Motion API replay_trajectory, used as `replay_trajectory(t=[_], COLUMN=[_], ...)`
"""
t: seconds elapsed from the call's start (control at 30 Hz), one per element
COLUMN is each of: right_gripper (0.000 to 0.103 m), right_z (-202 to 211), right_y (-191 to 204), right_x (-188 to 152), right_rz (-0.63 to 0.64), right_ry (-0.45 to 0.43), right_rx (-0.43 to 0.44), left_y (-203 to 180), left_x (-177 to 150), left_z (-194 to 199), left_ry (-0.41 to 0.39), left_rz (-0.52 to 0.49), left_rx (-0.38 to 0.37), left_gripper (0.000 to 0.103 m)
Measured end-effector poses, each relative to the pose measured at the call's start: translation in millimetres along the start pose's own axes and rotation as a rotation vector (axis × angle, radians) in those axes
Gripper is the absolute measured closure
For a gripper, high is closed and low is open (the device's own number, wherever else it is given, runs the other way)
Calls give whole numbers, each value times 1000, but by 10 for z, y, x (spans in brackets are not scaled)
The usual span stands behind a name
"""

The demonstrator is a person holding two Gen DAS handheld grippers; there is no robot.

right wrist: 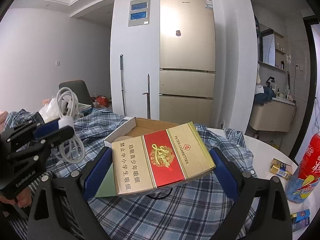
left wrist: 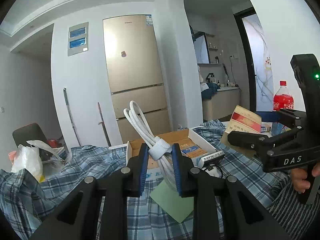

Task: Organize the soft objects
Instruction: 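Lift the white cable with the left gripper while the right holds the carton, then carry the carton toward the white box with the right gripper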

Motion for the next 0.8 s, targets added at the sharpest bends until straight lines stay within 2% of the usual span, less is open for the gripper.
replay_trajectory(t=[0.17,0.23,0.33,0.43,0.57,0.63,0.67,0.7,0.8], right_gripper=[7,7,7,7,18,18,18,18,16], right_z=[24,3,-45,-125,-387,-513,-515,-491,-500], right_y=[-35,-49,-90,-133,-130,-105,-141,-152,-166], right_x=[62,152,325,548,709,643,590,524,265], right_rz=[-24,-26,-16,-4,23,25,0,-18,-71], right_ry=[5,22,34,46,130,208,215,219,306], right_rx=[-13,-17,-46,-76,-97,-39,-47,-48,2], left_y=[-33,-31,0,85,156,212,237,238,179], left_x=[113,238,478,712,895,906,886,856,686], left_z=[32,-5,-123,-247,-519,-621,-627,-610,-469], left_ry=[14,33,67,63,102,124,127,127,139], left_rz=[-4,-10,-23,19,48,100,118,121,89], left_rx=[4,15,84,71,42,14,3,-7,-18], left_gripper=[78,78,78,78,78,78,78,78,78])
Point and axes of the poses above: each gripper's, at about its wrist camera, not at the fingertips, and z roughly against the way its jaws point, y to its left, x to its top, the point moved 5 cm from there along -z, roughly the way its jaws point, and after that the axes turned 3 degrees about -y, right-handed, at the moved point
